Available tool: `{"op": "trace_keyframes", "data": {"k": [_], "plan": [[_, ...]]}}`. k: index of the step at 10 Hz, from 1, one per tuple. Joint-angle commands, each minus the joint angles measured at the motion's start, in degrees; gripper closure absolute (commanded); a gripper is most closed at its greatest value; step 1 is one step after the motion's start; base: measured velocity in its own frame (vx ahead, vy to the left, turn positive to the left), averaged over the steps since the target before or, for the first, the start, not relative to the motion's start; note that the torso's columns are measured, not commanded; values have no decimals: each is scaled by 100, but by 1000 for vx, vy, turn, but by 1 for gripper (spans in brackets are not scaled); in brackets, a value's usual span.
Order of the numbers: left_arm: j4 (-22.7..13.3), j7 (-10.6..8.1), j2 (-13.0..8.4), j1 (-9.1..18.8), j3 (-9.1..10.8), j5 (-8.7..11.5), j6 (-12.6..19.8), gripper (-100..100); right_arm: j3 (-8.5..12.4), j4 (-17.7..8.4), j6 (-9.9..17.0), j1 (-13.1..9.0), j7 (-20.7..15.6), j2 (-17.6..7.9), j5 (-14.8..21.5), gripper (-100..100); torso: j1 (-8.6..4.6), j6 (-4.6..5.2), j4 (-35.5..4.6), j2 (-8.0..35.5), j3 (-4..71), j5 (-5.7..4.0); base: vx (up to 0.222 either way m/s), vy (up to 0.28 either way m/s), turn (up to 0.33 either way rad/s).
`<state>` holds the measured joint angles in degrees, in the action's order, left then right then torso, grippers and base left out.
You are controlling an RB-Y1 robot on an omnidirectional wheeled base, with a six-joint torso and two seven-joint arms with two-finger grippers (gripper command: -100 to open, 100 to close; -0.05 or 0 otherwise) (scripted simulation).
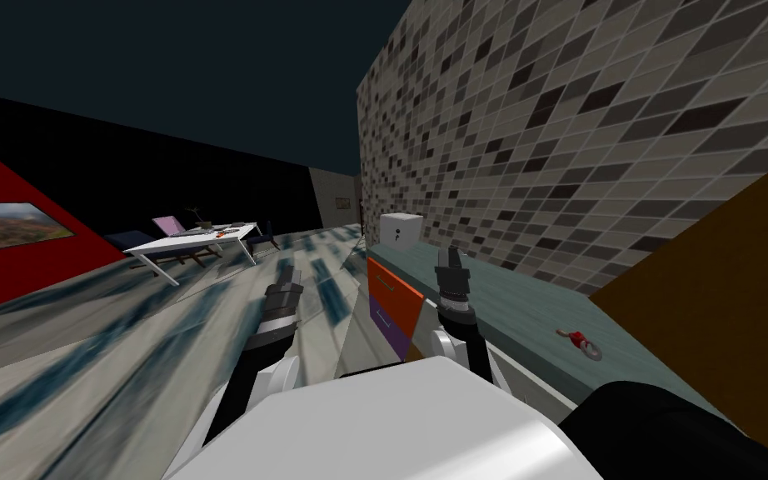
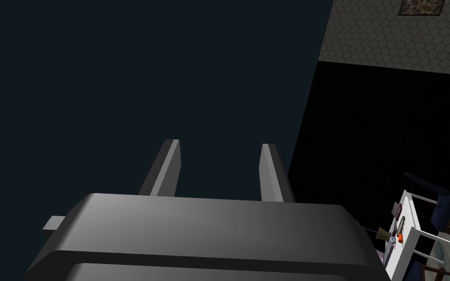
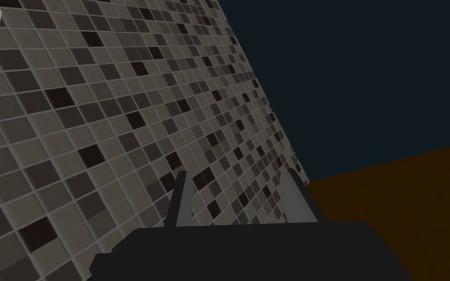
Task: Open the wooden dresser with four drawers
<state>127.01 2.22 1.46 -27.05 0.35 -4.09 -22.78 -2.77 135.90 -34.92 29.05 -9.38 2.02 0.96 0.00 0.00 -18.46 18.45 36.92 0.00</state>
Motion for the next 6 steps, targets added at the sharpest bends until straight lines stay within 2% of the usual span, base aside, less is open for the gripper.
{"op": "trace_keyframes", "data": {"k": [1, 4, 5, 6], "plan": [[0, 0, 0, 0, 0, 0, 0, 0, 0, 0, 0, 0, 0, 0, 0, 0, 0, 0, -423, 424, 844, 0, 0, 0, 0], [0, 0, 0, 0, 0, 0, 0, 0, 0, 0, 0, 0, 0, 0, 0, 0, 0, 0, -1692, 1693, 3381, 0, 0, 0, 0], [0, 0, 0, 0, 0, 0, 0, 0, 0, -9, -11, -13, -22, -193, 77, -100, 0, 0, -2114, 2116, 4227, 0, 13, 6, -26], [-2, 0, 0, -1, 0, 0, 0, 0, 0, -17, -21, -26, -45, -337, 156, -100, 1, 0, -2303, 2308, 4622, 0, 18, 10, -40]]}}
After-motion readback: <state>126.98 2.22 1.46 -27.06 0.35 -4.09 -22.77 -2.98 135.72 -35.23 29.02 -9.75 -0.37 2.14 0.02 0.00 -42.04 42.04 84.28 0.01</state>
